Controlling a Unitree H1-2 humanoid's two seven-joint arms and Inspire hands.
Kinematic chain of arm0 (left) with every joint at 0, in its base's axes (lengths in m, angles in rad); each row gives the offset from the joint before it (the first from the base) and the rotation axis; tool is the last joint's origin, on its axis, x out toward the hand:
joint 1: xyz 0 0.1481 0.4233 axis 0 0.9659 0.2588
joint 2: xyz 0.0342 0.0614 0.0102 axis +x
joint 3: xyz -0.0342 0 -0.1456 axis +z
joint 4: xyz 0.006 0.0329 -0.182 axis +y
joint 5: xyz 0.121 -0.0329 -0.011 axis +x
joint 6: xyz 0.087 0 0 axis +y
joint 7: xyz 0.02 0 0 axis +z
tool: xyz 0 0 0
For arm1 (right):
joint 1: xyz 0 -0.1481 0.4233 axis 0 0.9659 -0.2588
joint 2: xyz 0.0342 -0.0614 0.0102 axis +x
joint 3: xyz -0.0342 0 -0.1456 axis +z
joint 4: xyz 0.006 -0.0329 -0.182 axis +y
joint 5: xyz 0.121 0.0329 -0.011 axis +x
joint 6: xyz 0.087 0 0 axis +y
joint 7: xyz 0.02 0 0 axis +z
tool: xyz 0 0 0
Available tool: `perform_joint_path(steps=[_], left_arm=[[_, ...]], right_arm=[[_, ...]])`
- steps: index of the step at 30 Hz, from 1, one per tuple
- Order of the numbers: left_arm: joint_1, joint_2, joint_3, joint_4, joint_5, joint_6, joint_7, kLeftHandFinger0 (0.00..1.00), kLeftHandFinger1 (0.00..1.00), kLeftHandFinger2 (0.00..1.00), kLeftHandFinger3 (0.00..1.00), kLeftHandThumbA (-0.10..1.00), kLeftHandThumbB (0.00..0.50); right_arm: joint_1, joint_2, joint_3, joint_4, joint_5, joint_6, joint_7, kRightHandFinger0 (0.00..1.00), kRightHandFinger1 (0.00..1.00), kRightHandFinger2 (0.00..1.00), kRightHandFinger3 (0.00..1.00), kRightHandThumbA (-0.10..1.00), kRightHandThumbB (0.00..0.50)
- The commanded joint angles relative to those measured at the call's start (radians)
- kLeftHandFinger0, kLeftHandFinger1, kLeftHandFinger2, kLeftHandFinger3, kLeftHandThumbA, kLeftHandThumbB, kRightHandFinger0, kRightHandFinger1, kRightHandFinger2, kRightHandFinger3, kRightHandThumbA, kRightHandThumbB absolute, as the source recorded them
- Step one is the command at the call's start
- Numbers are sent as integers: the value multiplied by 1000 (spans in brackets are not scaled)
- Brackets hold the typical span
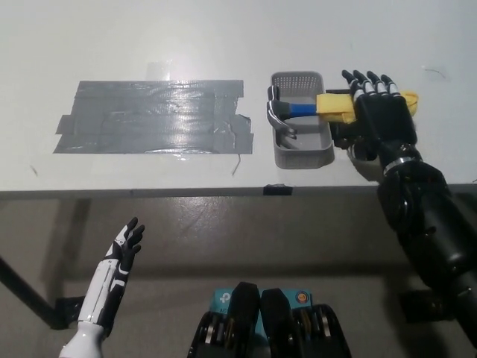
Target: The robot picks the hammer with right hand and hits the black area on the desk and places it back.
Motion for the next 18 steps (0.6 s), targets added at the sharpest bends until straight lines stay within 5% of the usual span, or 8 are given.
perform_joint_path(steps=[1,18], left_arm=[[-8,13,-2,-33,8,-40,-8,1000,1000,1000,1000,1000,134],[-13,14,0,-33,6,-44,-7,1000,1000,1000,1000,1000,115]], right_arm=[[-73,-3,3,-7,-7,9,-54,1000,1000,1000,1000,1000,327],[-106,-4,22,68,2,13,-73,1000,1000,1000,1000,1000,320]])
